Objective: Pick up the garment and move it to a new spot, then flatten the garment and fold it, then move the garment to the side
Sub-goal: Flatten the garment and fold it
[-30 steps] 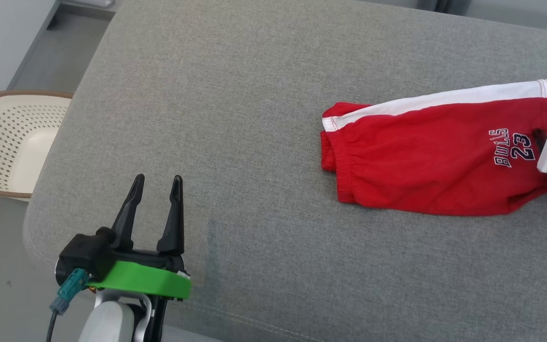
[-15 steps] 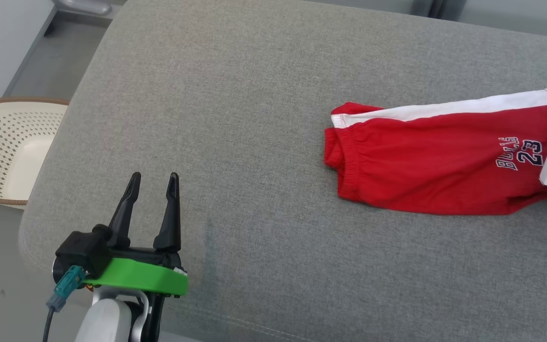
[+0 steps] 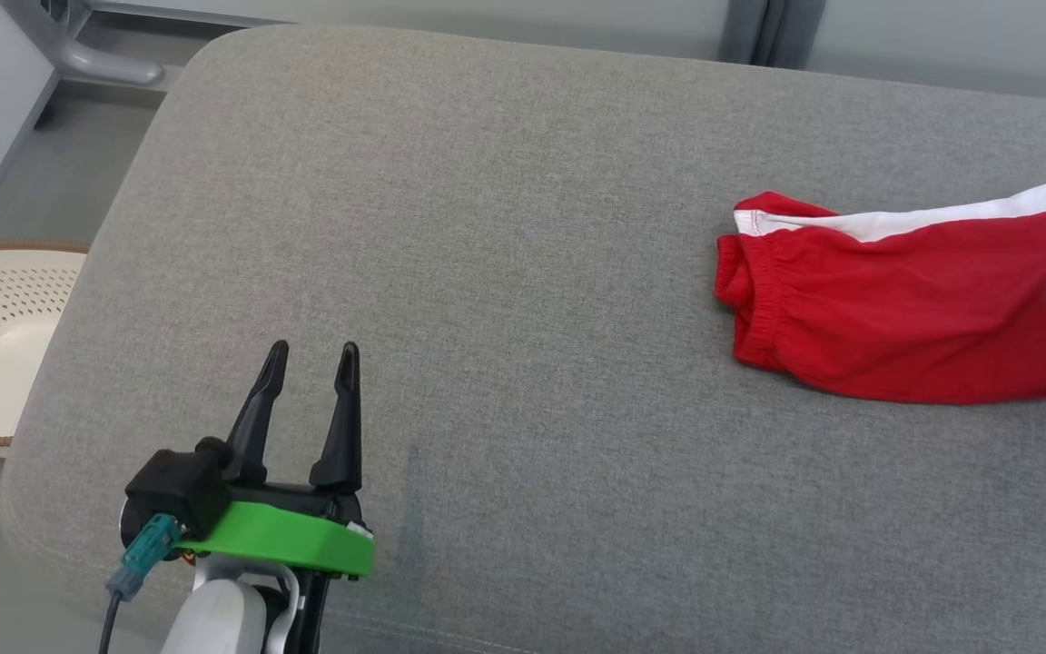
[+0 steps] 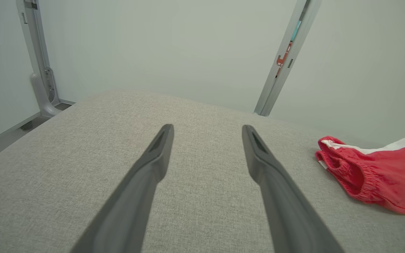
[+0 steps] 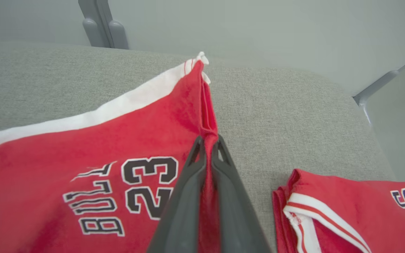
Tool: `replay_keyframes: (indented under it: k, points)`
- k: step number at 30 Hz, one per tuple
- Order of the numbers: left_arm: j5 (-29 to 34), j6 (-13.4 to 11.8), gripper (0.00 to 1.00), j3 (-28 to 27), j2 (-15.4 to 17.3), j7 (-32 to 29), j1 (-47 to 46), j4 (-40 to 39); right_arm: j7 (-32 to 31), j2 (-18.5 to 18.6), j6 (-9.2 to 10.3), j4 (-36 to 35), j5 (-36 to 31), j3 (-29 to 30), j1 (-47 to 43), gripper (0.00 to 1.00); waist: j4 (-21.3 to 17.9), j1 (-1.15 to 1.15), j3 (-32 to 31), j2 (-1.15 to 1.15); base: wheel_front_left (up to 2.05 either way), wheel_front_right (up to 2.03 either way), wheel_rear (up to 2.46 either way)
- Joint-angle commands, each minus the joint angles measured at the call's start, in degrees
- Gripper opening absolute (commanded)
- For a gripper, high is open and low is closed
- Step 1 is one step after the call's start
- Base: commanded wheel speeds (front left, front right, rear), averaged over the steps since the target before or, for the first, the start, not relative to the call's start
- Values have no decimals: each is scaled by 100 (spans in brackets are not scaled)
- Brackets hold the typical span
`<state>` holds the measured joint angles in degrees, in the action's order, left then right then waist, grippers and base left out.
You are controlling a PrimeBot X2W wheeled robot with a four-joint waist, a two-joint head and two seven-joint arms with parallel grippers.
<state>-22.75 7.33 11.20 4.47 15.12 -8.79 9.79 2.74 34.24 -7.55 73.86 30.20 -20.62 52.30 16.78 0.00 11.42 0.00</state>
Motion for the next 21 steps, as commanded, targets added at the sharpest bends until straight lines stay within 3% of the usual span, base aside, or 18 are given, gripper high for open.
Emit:
replay_keyframes:
  k: [1, 12, 21]
  points:
    - [-9, 17, 100, 3, 6, -3, 14, 31, 67, -8, 14, 8, -130, 9, 81, 0, -29, 0, -76, 0, 0, 0, 0]
    - [-69, 17, 100, 63, 39, -2, 170, 95, -189, -1218, 13, -561, -439, -451, 115, 0, 11, 0, -463, 0, 0, 0, 0]
    - [-110, 17, 100, 163, 61, -2, 233, 93, -645, -1941, 12, -914, -430, -834, -176, 0, 275, 0, -544, 0, 0, 0, 0]
